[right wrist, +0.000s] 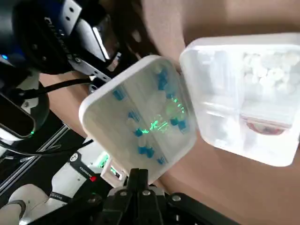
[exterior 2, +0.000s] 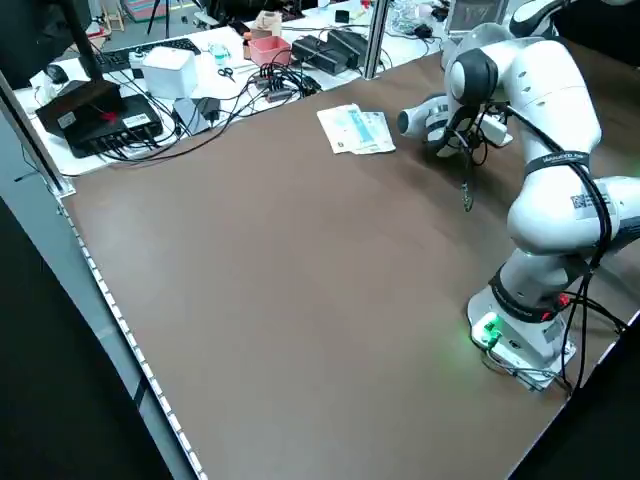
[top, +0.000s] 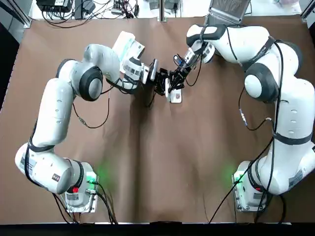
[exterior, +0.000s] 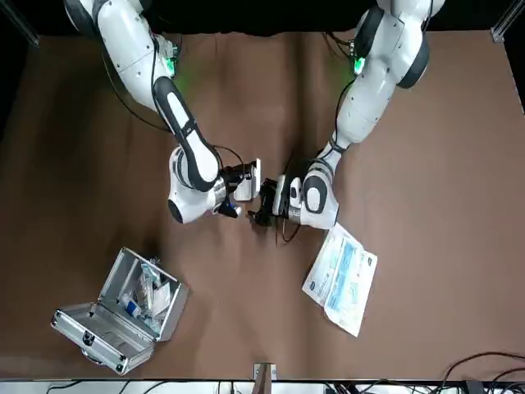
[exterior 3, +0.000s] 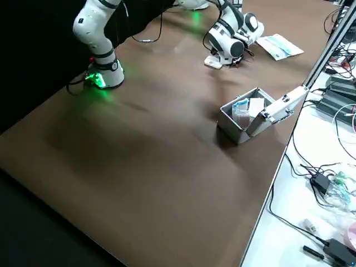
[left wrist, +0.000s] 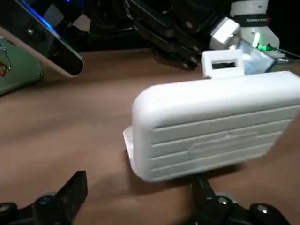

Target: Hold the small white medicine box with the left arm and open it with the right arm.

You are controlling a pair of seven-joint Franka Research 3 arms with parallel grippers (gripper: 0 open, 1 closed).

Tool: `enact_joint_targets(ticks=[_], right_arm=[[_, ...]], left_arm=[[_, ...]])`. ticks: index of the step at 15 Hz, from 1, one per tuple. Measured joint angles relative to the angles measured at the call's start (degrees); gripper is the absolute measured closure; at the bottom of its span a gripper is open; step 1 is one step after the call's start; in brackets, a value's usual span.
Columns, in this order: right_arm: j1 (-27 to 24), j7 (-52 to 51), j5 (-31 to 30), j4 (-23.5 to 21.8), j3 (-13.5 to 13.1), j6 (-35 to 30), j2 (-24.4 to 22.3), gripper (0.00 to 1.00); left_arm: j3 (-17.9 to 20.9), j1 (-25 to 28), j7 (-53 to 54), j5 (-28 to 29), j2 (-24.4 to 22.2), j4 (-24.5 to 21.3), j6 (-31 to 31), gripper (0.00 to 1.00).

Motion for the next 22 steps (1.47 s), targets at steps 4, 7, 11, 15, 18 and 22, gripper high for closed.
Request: enact_joint_targets(ticks=[4,7,11,15,18,22], right_arm=[[0.5,0.0,0.2,0.5,0.1,1.9,0.0,0.99],[1.2,0.0,1.1,0.5,0.1,2.8,0.0,0.99],[2.3,0.0,1.4,0.5,0.1,6.5,0.4,0.99],[4.2,0.0,1.4,0.4,0.2,11.7,1.3,0.99],[5.7,0.0,1.4,0.4,0.2,15.0,2.2,0.99],[7.0,-0.2,1.4,0.4,0.2,18.2,3.1,0.99]], left_arm=[[0.3,5.3,-2.5,8.2,-0.8,0.0,-3.6,0.01],[0.4,9.1,-5.4,12.3,-1.6,0.0,-7.2,0.01],[0.4,12.4,-12.9,16.4,-4.8,0.0,-11.2,0.01],[0.6,17.4,-19.3,22.0,-8.3,0.2,-14.2,0.01],[0.7,21.0,-24.7,23.6,-11.1,0.4,-15.4,0.01],[0.8,23.2,-30.9,24.4,-13.2,1.7,-15.5,0.0]])
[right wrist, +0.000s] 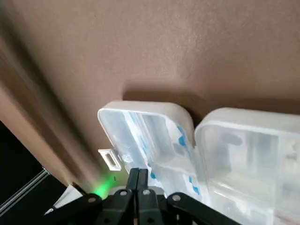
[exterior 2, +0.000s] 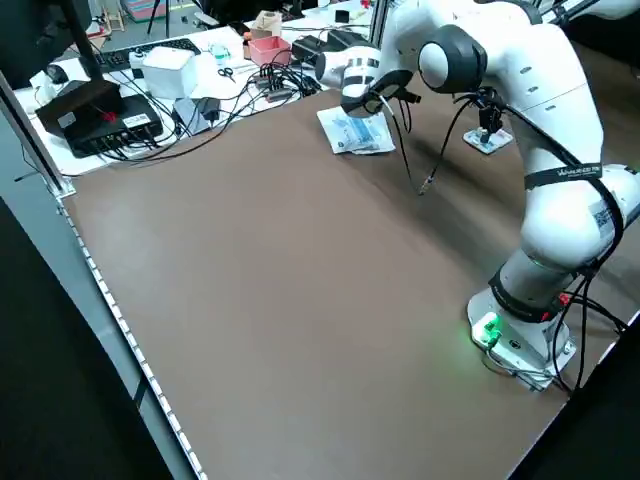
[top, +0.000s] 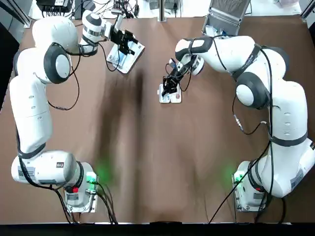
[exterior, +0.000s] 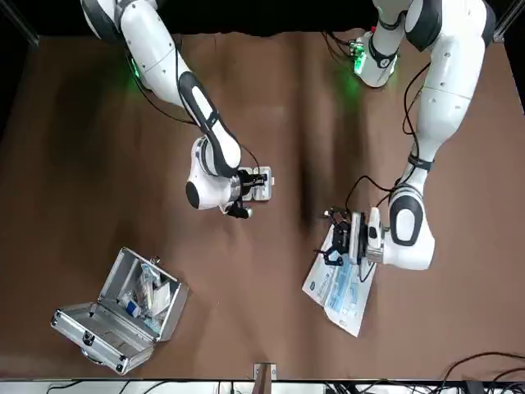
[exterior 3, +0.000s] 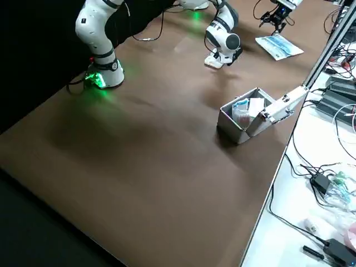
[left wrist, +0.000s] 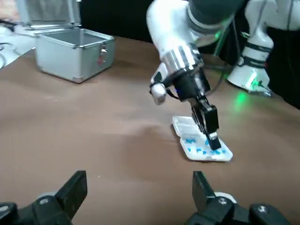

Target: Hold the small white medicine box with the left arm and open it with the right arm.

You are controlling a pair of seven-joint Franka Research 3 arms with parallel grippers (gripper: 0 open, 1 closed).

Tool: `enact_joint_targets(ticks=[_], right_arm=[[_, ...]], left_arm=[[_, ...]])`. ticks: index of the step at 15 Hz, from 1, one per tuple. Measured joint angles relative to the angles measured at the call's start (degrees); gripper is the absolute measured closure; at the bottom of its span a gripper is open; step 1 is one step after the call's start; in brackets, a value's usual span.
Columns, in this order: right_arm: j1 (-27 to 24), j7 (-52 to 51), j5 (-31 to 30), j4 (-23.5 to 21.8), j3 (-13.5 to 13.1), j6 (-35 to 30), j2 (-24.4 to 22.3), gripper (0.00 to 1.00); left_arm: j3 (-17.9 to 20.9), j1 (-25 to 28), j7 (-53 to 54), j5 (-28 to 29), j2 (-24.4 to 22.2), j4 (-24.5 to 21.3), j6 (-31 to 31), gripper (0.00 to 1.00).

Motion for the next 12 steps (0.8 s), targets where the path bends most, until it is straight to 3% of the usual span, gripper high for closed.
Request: enact_joint_targets(ticks=[4,12], right_arm=[[0.2,-0.5,-0.2,0.0,0.0,0.3,0.3,0.99],[0.5,-0.9,-1.7,0.4,-0.1,0.7,0.4,0.99]], left_arm=[[0.5,1.2,-10.6,0.8,-2.0,0.8,0.0,0.01],[0.9,4.9,-35.1,10.2,-6.9,0.8,0.0,0.0]])
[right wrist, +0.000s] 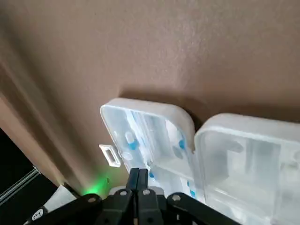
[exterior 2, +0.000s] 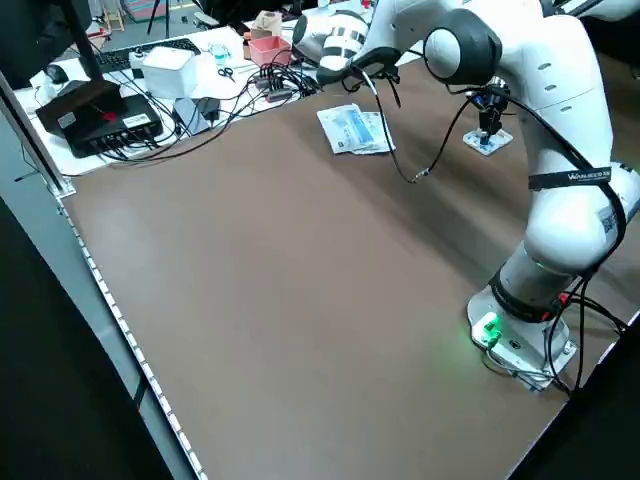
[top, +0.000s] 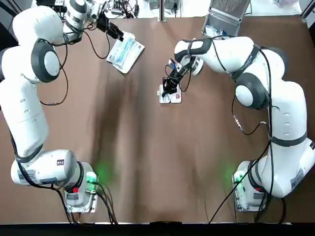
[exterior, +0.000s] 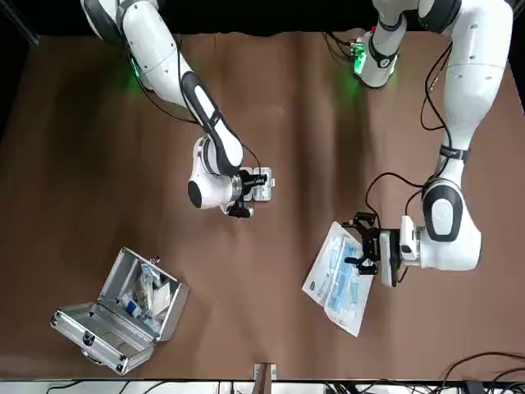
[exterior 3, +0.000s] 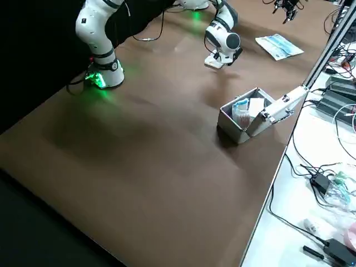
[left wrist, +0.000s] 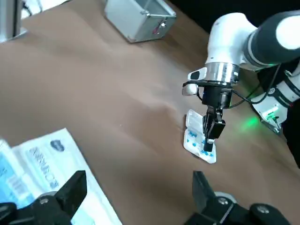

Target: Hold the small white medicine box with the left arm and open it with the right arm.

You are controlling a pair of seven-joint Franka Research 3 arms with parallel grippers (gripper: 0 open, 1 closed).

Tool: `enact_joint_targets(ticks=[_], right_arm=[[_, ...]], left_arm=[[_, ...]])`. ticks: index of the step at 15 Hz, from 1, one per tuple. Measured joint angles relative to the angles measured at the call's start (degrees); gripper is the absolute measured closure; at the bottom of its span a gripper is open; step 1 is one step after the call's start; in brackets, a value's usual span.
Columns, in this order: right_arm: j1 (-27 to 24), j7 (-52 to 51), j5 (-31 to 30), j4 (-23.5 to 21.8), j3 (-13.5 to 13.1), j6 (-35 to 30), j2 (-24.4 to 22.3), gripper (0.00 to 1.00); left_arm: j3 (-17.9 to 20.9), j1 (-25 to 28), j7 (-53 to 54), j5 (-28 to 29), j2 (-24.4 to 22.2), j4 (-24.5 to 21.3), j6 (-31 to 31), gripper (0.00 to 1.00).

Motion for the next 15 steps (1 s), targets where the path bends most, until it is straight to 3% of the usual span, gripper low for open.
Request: enact_joint_targets(ticks=[4,8,15], right_arm=[[-0.5,0.0,-3.3,1.3,-0.8,-0.2,0.0,0.99],[-2.9,0.0,-4.9,4.4,-1.8,-7.8,-0.4,0.99],[-4.3,6.9,-12.2,16.7,-10.3,-29.1,-0.9,0.99]], left_arm=[[0.8,0.0,-10.1,1.5,-1.1,0.0,0.0,0.01],[0.9,0.3,-22.4,6.0,-2.0,0.0,0.0,0.0],[1.0,0.3,-41.3,10.7,-3.1,0.0,0.0,0.0]])
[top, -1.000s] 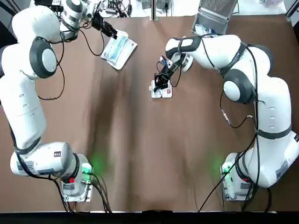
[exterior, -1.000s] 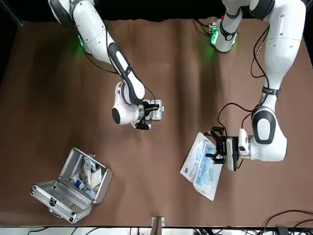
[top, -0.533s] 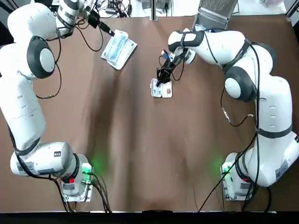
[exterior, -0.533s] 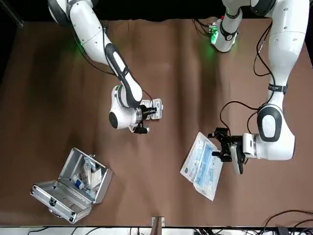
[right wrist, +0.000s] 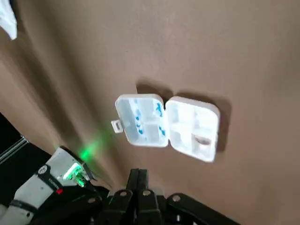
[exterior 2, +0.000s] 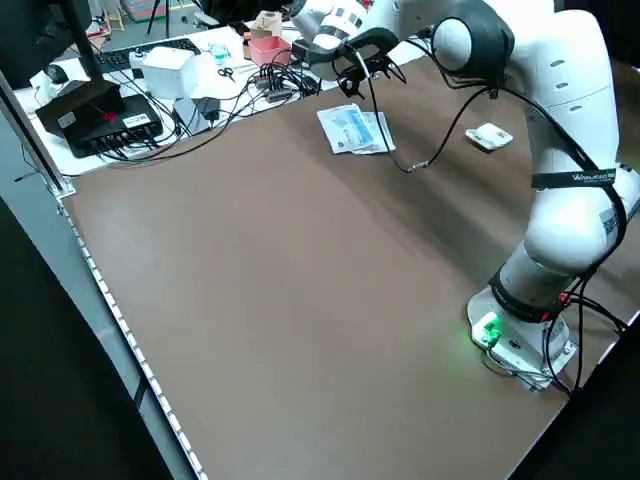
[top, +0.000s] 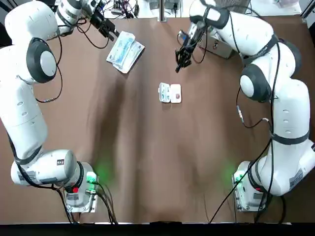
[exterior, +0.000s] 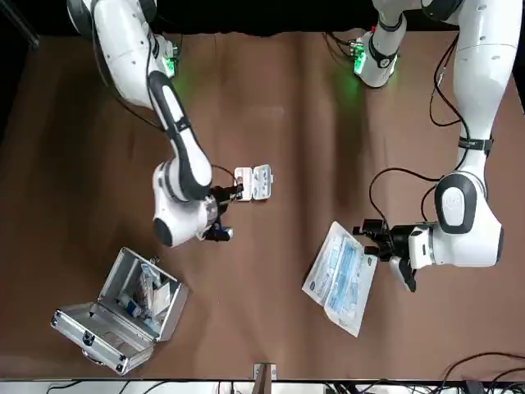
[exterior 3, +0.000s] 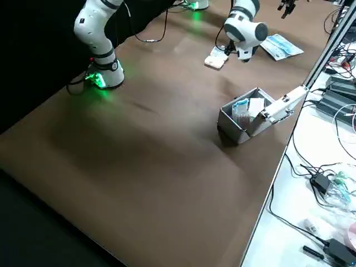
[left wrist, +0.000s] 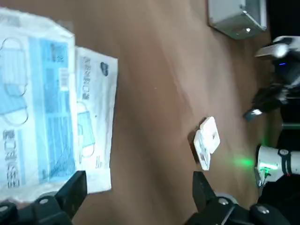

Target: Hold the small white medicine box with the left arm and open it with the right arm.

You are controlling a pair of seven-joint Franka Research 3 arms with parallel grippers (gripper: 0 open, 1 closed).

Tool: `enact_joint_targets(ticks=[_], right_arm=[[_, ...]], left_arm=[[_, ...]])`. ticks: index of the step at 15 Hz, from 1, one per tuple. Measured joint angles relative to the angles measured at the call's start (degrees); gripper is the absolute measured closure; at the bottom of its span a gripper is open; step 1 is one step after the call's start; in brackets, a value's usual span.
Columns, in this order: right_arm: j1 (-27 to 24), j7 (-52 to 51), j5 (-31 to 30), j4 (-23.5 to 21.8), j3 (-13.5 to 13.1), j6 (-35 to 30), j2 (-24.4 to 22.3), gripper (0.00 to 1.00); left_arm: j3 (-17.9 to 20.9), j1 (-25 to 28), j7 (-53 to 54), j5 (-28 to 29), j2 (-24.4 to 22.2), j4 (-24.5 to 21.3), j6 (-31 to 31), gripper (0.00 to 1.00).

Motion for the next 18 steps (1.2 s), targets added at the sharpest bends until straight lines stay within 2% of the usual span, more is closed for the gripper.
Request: enact_joint_targets(ticks=[1,7,9,12,13,15,18], right_arm=[[-0.2,0.5,-0.5,3.8,-3.4,-5.6,-0.3,0.99],[-0.6,0.8,-5.1,14.5,-15.3,-18.9,-0.9,0.99],[-0.6,0.7,-7.2,18.0,-18.5,-22.0,-1.2,0.99],[-0.7,-0.4,-13.4,21.2,-21.1,-23.6,-4.2,0.99],[-0.7,-1.2,-16.3,21.6,-21.5,-23.9,-6.0,0.93],[-0.7,-2.3,-21.5,21.7,-21.8,-24.3,-9.7,0.75],[-0.7,-2.6,-25.5,21.7,-22.2,-24.5,-13.7,0.47]], left_arm=[[0.2,-0.1,-4.5,1.4,-0.2,0.0,0.0,0.0],[0.6,-0.5,-16.4,10.8,-1.6,0.1,1.1,0.0],[0.8,-0.5,-19.8,14.7,-2.6,0.1,1.1,0.0],[1.0,-0.5,-28.5,23.7,-3.9,0.1,1.1,0.0],[1.0,-0.5,-31.3,26.6,-4.2,0.1,1.1,0.0],[1.0,-0.6,-34.9,30.2,-4.8,0.1,1.0,0.0],[1.2,-0.5,-37.2,35.5,-6.5,0.1,-0.5,0.0]])
